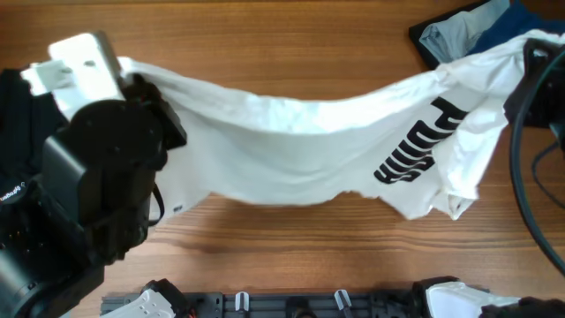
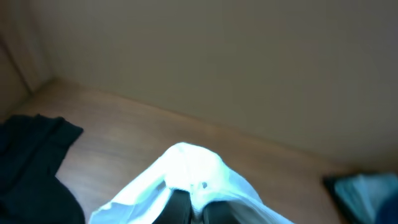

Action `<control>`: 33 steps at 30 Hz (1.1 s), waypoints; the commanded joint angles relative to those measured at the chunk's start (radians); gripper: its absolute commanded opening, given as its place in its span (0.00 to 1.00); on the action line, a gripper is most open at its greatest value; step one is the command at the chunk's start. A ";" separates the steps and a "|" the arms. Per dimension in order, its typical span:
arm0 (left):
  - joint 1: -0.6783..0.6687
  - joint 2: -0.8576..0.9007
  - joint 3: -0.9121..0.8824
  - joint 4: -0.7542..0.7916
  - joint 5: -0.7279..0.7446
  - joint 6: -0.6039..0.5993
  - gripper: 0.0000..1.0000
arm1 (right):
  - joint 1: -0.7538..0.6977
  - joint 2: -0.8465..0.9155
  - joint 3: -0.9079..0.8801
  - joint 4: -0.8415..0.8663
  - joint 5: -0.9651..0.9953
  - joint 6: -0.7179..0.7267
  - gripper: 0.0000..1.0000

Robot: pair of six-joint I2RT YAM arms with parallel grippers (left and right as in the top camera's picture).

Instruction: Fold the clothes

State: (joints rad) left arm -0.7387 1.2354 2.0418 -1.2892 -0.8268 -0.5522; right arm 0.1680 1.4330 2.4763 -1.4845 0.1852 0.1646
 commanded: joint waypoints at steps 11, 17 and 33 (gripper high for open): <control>0.657 0.490 0.053 0.671 0.769 0.194 0.04 | -0.063 0.604 0.071 0.628 -0.121 -0.192 0.04; 0.704 0.569 0.294 0.687 0.789 0.181 0.04 | -0.151 0.578 0.534 0.762 -0.096 -0.212 0.04; 0.723 0.774 0.494 0.033 0.908 0.118 0.04 | -0.171 0.605 0.349 0.084 -0.282 -0.037 0.05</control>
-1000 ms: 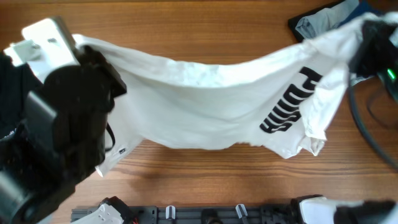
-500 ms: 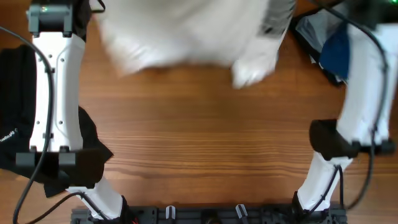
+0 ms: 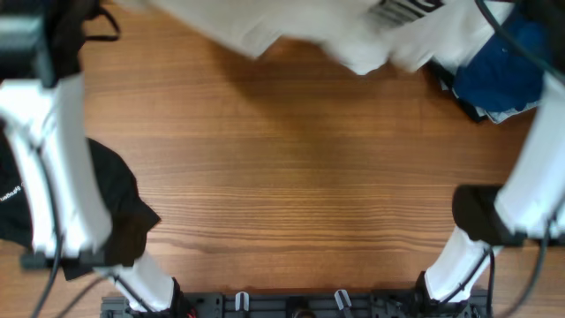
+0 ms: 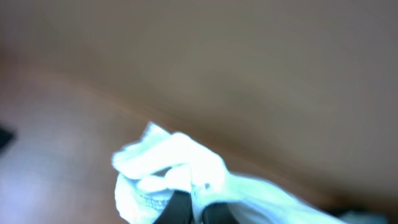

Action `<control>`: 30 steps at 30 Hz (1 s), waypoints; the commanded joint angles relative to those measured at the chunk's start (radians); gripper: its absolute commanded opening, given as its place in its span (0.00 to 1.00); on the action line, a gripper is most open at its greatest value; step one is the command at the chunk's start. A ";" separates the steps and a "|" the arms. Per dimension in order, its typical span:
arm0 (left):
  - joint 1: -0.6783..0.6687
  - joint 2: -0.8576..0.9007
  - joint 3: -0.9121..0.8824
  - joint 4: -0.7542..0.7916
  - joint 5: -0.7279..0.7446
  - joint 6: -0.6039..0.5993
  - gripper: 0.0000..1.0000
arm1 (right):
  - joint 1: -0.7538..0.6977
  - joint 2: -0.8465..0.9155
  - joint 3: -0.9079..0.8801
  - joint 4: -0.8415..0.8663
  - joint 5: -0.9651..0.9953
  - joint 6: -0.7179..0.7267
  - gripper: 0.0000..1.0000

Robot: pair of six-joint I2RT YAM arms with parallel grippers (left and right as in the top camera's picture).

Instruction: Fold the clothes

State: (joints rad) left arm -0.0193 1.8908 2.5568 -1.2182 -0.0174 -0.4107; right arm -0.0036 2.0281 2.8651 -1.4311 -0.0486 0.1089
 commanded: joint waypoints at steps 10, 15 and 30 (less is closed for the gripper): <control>-0.002 0.161 -0.021 0.263 0.117 -0.024 0.04 | 0.002 0.046 -0.047 0.327 -0.095 -0.065 0.04; 0.032 0.159 -0.017 0.542 0.080 -0.023 0.04 | 0.002 0.074 -0.047 0.729 -0.064 -0.060 0.04; 0.097 0.171 -0.017 0.816 -0.003 0.014 0.04 | 0.002 0.157 -0.047 1.167 -0.022 -0.127 0.04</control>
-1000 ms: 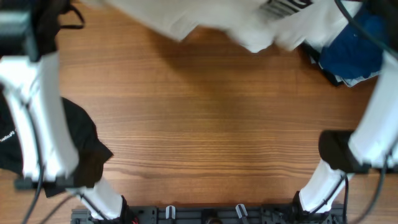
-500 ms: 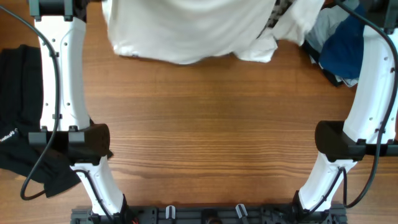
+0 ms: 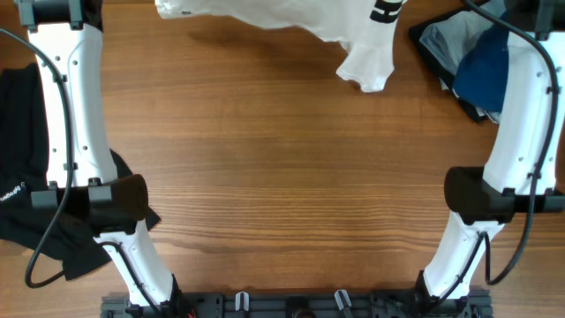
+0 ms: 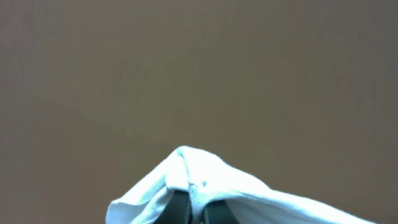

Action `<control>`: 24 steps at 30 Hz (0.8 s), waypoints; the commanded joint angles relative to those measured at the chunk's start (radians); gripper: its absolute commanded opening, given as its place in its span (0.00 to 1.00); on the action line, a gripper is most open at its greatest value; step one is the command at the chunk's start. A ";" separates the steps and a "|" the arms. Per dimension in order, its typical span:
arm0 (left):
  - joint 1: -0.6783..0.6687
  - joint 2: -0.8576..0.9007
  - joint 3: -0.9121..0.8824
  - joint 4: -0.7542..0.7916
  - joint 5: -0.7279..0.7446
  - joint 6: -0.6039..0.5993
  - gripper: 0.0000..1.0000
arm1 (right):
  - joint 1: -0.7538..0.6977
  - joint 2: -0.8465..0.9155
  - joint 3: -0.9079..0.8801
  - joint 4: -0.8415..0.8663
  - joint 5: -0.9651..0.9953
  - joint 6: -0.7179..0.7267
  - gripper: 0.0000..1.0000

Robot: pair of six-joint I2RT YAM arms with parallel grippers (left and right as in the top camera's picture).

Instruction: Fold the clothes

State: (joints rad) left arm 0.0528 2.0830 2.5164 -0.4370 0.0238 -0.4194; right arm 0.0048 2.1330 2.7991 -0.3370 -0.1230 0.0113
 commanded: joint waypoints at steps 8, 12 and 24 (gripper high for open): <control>0.029 0.027 0.023 0.087 -0.044 0.018 0.04 | -0.013 0.137 0.019 0.303 0.052 0.030 0.04; 0.027 0.031 0.023 0.086 -0.042 0.018 0.04 | -0.022 0.137 0.020 0.359 0.051 0.015 0.04; 0.021 0.024 0.024 -0.128 0.031 -0.016 0.04 | -0.021 0.101 0.023 -0.203 -0.062 0.145 0.04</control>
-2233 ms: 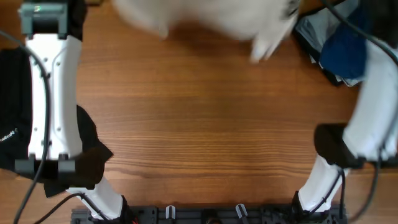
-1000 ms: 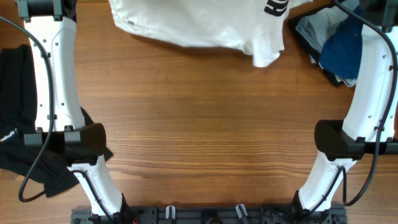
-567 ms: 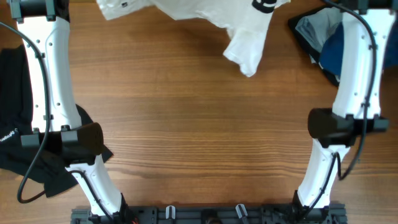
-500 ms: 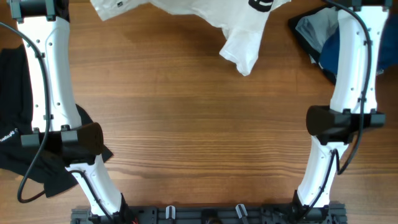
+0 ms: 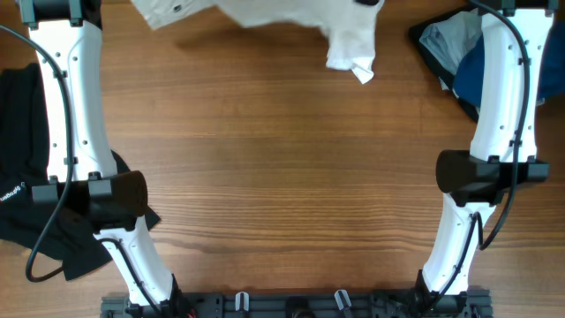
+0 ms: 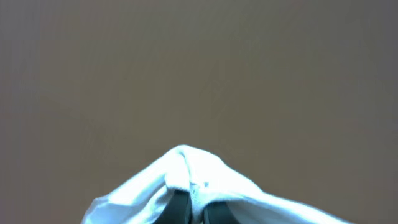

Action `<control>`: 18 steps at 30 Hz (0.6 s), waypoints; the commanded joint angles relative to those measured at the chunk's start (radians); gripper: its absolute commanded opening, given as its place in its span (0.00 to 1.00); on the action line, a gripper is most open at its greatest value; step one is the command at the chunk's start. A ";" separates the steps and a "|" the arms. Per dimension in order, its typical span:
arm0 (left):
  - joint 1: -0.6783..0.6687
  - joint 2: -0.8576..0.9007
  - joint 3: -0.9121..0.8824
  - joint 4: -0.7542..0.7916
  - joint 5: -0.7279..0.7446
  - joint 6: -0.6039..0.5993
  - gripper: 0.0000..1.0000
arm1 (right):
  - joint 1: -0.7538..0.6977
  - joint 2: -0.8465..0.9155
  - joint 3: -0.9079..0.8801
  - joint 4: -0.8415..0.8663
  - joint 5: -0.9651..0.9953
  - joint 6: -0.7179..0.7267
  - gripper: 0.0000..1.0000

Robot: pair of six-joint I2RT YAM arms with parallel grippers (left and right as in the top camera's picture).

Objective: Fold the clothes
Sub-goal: 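Lower the shirt flat onto the table with both grippers, pulling toward robot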

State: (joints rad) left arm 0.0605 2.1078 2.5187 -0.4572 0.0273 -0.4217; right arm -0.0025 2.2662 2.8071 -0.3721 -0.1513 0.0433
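Note:
A white shirt point(image 5: 265, 13) with black print lies spread along the far edge of the wooden table point(image 5: 282, 194), partly cut off by the overhead view, and one corner point(image 5: 351, 64) trails toward me. In the left wrist view my left gripper point(image 6: 198, 204) is shut on a bunched fold of the white shirt point(image 6: 193, 168), with a plain brown wall behind. Both arms reach far over the table: the left arm point(image 5: 66, 88) and the right arm point(image 5: 503, 88). Their grippers lie beyond the top of the overhead view.
A black garment point(image 5: 18, 177) lies at the table's left edge under the left arm. A pile of blue and grey clothes point(image 5: 450, 49) sits at the far right, beside the right arm.
The shirt has shifted a little farther away and to the left, and its trailing corner is shorter. The right arm stands slightly more to the left. My left gripper still holds the fold.
The shirt first hung stretched between both arms over the middle of the table, close under the camera. Then it was at the far edge, both arms reaching out. Since then it has stayed there, spread out, with my left gripper shut on it.

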 commanded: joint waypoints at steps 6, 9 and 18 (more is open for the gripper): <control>0.014 -0.001 0.021 -0.538 0.158 -0.014 0.04 | -0.014 -0.032 0.014 -0.749 -0.077 0.135 0.04; 0.014 -0.002 0.021 -0.664 0.239 -0.018 0.04 | -0.014 -0.032 0.014 -0.871 -0.155 0.107 0.04; 0.013 -0.048 0.021 -0.956 0.385 -0.011 0.04 | -0.014 -0.106 0.014 -1.142 -0.175 0.039 0.04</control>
State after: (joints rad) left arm 0.0669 2.1086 2.5240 -1.3437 0.3565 -0.4320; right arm -0.0086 2.2482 2.8094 -1.4750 -0.3119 0.1192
